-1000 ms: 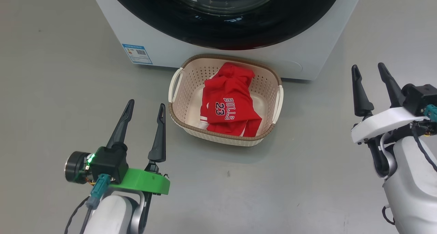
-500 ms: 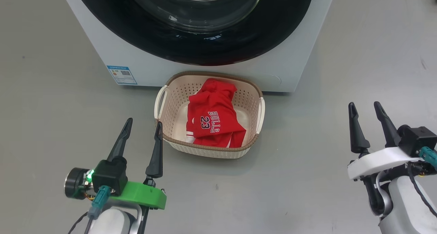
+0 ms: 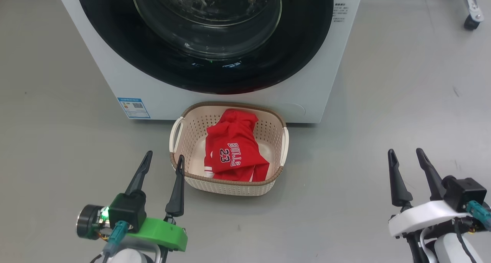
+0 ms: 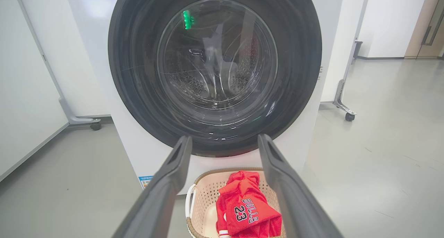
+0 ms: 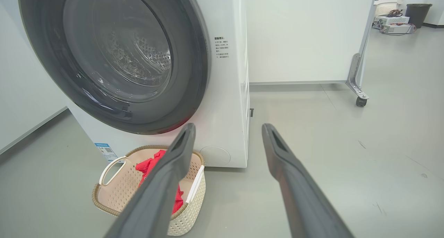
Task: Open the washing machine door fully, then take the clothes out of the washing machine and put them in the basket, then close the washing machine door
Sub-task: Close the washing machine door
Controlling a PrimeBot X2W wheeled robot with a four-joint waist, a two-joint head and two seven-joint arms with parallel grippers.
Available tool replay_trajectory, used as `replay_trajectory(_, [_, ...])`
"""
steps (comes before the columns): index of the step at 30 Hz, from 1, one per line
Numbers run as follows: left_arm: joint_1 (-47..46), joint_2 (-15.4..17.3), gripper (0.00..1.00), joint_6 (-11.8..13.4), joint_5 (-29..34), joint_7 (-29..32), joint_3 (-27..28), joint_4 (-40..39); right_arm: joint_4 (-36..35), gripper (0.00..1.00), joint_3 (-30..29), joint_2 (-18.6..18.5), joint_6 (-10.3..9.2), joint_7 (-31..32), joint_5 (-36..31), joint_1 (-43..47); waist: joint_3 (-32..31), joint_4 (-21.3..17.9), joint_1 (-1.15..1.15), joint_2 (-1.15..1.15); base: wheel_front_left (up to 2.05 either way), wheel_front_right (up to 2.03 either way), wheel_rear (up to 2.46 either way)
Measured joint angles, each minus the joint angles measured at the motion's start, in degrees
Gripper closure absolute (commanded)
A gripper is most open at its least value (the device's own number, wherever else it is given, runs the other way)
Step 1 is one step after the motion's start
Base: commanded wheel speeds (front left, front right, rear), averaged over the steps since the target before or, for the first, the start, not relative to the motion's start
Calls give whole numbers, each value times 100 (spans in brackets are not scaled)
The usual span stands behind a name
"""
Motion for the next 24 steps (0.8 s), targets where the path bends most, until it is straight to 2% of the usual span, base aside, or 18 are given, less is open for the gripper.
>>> replay_trajectory(10, [166,27,0,0,-10,27,4,14,-386,0,-16,52,-191,0,-2,456,-202,-87,0,0,0,0,0])
replay_trajectory(24, [185,60,0,1,-51,78,236,21,-781,0,-64,73,-293,0,-12,712,-270,-99,0,0,0,0,0])
